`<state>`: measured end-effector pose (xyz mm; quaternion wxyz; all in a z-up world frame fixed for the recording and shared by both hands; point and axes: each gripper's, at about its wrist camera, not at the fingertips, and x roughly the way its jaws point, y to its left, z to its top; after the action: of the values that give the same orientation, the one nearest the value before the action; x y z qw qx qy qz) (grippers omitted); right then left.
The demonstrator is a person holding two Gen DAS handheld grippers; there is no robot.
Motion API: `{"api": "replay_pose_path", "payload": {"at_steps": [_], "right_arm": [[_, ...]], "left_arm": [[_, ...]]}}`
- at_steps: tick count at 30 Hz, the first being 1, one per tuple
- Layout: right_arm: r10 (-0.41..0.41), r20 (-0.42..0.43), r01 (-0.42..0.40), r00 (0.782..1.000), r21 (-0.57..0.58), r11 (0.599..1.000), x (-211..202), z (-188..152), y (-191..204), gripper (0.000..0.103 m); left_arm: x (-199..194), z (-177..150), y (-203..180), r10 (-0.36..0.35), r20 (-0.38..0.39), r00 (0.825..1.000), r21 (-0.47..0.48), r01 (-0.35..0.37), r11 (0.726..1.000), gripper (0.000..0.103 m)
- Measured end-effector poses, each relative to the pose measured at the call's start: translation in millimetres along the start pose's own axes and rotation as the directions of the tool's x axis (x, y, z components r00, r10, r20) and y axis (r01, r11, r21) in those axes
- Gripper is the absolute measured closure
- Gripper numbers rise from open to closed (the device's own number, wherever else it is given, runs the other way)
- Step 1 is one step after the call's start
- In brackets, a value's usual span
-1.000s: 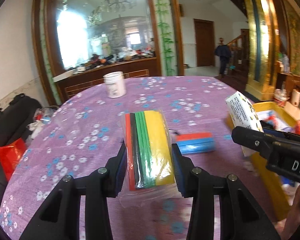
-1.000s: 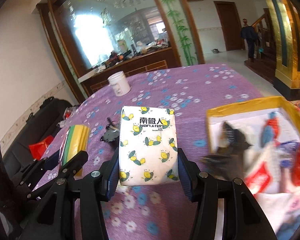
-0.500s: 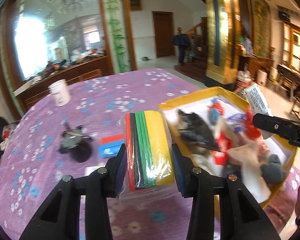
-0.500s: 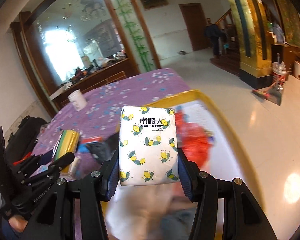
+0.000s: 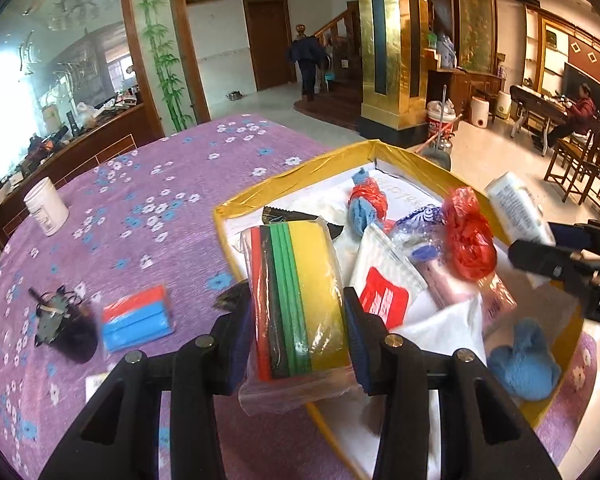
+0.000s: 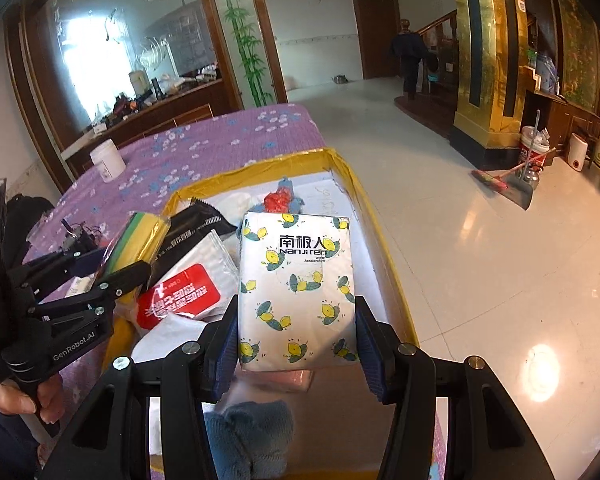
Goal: Organize soft objects
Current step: 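Lower the sponge pack into the tray with left while right lowers the tissue pack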
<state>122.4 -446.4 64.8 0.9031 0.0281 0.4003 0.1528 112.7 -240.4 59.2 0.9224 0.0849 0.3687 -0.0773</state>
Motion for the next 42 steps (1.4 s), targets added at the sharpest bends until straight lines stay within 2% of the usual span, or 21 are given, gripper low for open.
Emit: {"api": "replay_pose_path", "payload": {"at_steps": [14,19,25,27,29,31,38,40,42], "right_arm": [[-0.022,-0.107,0.016,0.994,-0.053,0.998,58,46,6,0.047],[-0.025,-0.138,0.019,0.990,-0.045,0.999,80,62,1,0.047],[-0.004,-0.143,-0.003,0.990,-0.046,0.999,81,70,5,0.045],[-0.004,-0.132,-0.003,0.991,-0.048,0.999,78,71,6,0.039],[-0.013,-0.119,0.008,0.993,-0.044,0.999,74,71,6,0.035],[-0.018,-0.104,0.013,0.994,-0.043,0.999,68,72,6,0.033],[0.009,-0.036,-0.010,0.999,-0.031,0.999,36,73,10,0.032],[0.007,0.027,-0.006,1.000,-0.045,0.999,17,71,17,0.032],[-0.018,0.100,0.025,0.995,-0.066,0.997,-2,68,27,0.024]], "left_arm": [[43,30,-6,-0.079,-0.075,0.994,-0.014,0.078,0.997,0.062],[45,33,-10,-0.094,-0.072,0.993,-0.022,0.093,0.995,0.062],[37,31,-16,-0.135,-0.051,0.990,-0.011,0.134,0.991,0.062],[32,31,-20,-0.152,-0.042,0.987,0.001,0.153,0.988,0.061],[30,31,-22,-0.161,-0.040,0.986,0.005,0.162,0.987,0.055],[26,32,-23,-0.166,-0.031,0.986,0.001,0.167,0.986,0.041],[9,31,-17,-0.179,-0.006,0.984,-0.029,0.179,0.983,0.038],[2,29,-12,-0.180,0.007,0.984,-0.045,0.180,0.983,0.038],[-6,27,-7,-0.168,0.025,0.985,-0.055,0.169,0.984,0.038]]}}
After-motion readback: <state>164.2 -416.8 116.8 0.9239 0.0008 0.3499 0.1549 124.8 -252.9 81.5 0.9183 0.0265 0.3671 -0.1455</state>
